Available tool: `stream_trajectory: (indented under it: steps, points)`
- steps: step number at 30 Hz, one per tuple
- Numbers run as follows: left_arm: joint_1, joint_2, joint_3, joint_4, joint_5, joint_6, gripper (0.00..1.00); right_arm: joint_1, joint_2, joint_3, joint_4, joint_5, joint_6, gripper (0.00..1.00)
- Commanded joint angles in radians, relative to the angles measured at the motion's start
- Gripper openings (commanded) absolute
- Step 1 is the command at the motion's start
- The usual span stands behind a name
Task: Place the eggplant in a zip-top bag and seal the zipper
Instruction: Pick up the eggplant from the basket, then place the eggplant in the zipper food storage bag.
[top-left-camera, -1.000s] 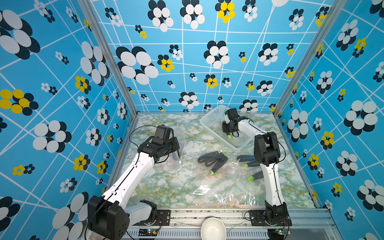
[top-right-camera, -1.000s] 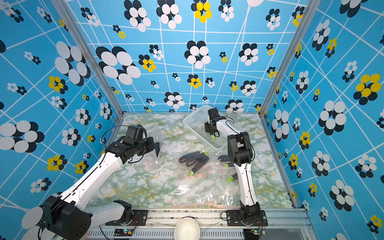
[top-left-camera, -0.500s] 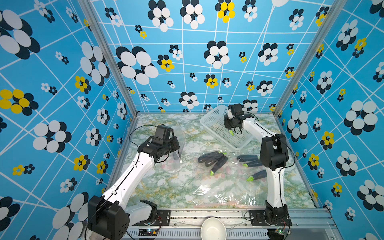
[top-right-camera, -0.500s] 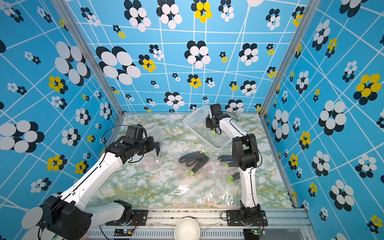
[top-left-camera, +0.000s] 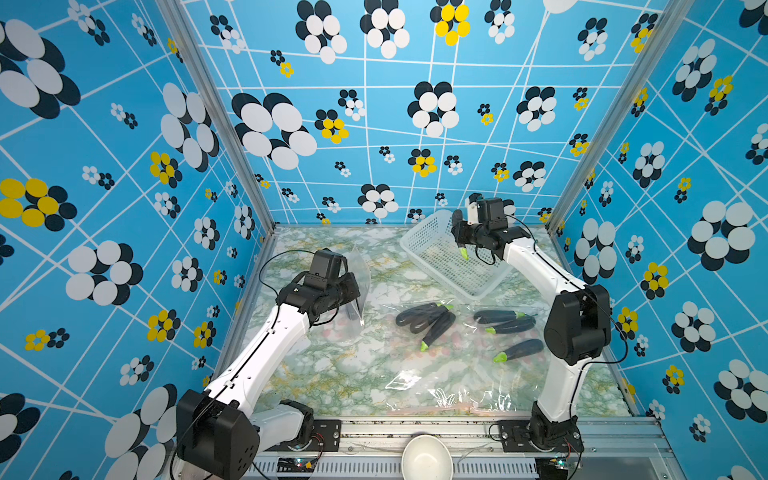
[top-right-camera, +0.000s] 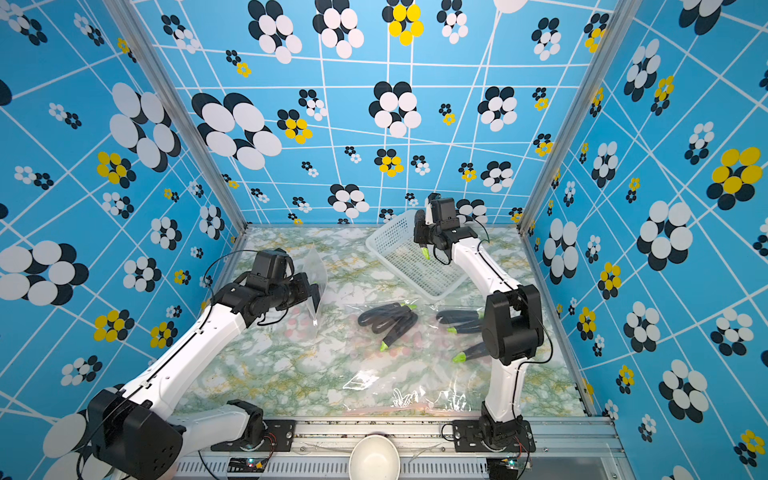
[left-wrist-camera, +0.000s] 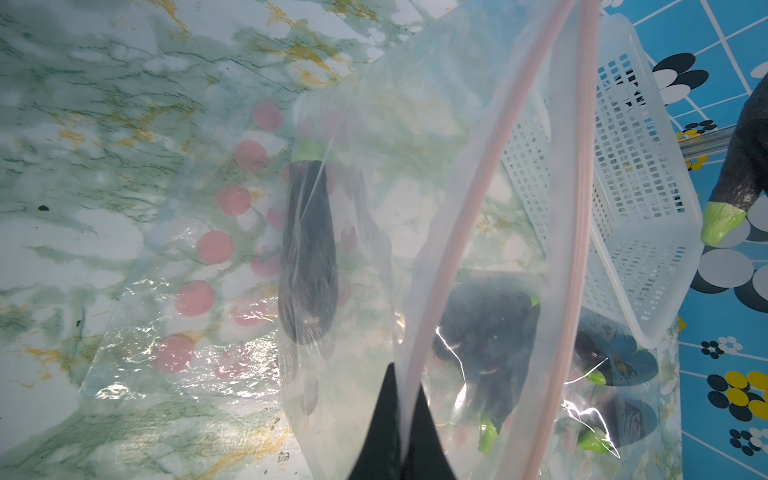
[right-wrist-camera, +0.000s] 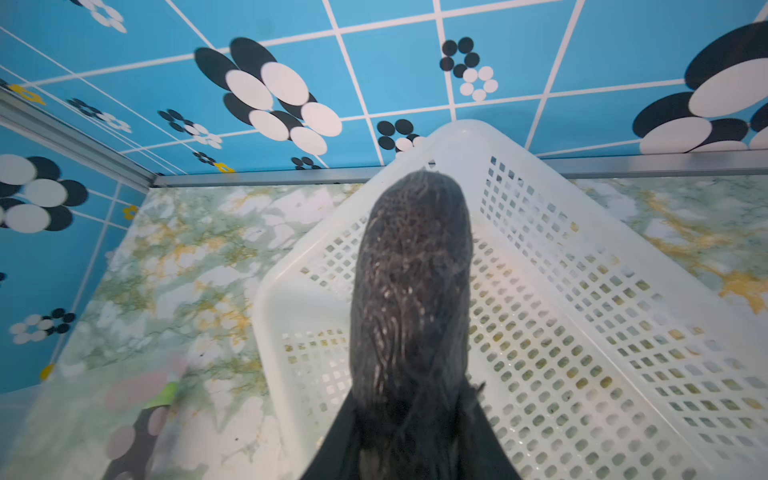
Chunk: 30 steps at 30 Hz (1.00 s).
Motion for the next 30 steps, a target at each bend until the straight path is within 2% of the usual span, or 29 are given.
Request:
stream_trajectory:
  steps: [1,8,17,23,30]
  points:
    - [0.011,0.001,-0.014,0.027,0.019,-0.009,0.0,0.047,-0.098,-0.052,0.12,-0.082,0.1,0.24]
    - [0.011,0.013,-0.005,0.033,0.031,-0.01,0.0,0.216,-0.184,-0.199,0.329,-0.114,0.269,0.24]
    - [0.011,0.023,-0.025,0.073,0.059,-0.027,0.0,0.423,-0.188,-0.266,0.616,-0.078,0.447,0.24]
    - [0.009,0.032,-0.031,0.103,0.087,-0.049,0.0,0.492,-0.153,-0.314,0.775,-0.026,0.53,0.24]
    - [0.01,0.025,-0.028,0.099,0.093,-0.048,0.0,0.527,-0.062,-0.252,0.805,-0.009,0.552,0.24]
